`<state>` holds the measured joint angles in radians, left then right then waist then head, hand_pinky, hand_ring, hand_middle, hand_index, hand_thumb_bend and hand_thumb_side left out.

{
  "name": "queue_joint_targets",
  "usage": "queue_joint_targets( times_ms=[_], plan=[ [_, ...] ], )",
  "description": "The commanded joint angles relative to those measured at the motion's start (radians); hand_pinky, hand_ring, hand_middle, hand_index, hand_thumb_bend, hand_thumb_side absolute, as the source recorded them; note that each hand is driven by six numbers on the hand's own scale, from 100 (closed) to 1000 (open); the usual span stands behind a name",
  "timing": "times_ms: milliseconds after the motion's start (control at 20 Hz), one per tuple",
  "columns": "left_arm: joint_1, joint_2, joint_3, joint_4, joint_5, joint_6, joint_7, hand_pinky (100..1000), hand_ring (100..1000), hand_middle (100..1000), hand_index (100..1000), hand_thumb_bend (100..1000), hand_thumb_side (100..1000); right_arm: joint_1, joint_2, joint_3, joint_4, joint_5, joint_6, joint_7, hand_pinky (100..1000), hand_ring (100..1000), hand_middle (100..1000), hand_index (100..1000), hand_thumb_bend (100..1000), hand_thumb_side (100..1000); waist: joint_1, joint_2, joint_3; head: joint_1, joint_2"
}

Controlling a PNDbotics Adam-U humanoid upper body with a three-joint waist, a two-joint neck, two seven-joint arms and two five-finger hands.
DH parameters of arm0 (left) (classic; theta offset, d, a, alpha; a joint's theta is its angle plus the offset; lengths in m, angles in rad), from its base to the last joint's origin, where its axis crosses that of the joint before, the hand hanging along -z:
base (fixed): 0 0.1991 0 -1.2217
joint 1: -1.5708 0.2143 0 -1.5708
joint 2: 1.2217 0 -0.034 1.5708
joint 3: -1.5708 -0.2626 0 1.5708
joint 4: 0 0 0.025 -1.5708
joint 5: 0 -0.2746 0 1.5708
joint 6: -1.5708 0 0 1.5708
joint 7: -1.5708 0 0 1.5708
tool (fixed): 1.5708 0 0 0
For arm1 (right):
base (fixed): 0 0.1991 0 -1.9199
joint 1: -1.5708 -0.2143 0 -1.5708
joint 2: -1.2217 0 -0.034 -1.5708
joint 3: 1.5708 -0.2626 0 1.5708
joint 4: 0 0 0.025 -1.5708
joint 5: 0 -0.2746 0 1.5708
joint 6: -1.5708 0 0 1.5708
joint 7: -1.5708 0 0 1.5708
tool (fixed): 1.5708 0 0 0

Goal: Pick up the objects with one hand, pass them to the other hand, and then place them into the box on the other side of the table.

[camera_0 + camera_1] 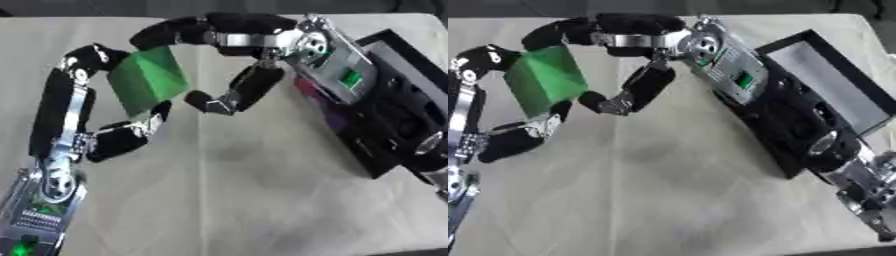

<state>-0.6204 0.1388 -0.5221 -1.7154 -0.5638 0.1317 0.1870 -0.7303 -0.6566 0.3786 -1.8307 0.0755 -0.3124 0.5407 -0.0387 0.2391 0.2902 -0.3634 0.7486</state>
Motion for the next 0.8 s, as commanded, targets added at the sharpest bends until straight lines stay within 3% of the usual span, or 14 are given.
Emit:
queue_joint_targets(
  times_ms=[50, 800],
  plan=[
    [-0.017, -0.003, -0.004, -0.020, 0.001, -0.008, -0.003, 784, 588, 469, 473, 100, 100, -0.014, -0.014, -0.005, -0.007, 0.004, 0.000, -0.005, 1000, 1000, 1000, 1000, 100, 171, -0.008, 0.004, 0.001, -0.002, -0.014],
    [-0.023, -0.003, -0.014, -0.026, -0.009, -0.017, -0.016, 784, 588, 468, 472, 100, 100, -0.016, -0.014, -0.003, -0.004, 0.011, 0.004, -0.002, 1000, 1000, 1000, 1000, 100, 177, -0.008, 0.011, 0.003, -0.008, -0.018]
  ],
)
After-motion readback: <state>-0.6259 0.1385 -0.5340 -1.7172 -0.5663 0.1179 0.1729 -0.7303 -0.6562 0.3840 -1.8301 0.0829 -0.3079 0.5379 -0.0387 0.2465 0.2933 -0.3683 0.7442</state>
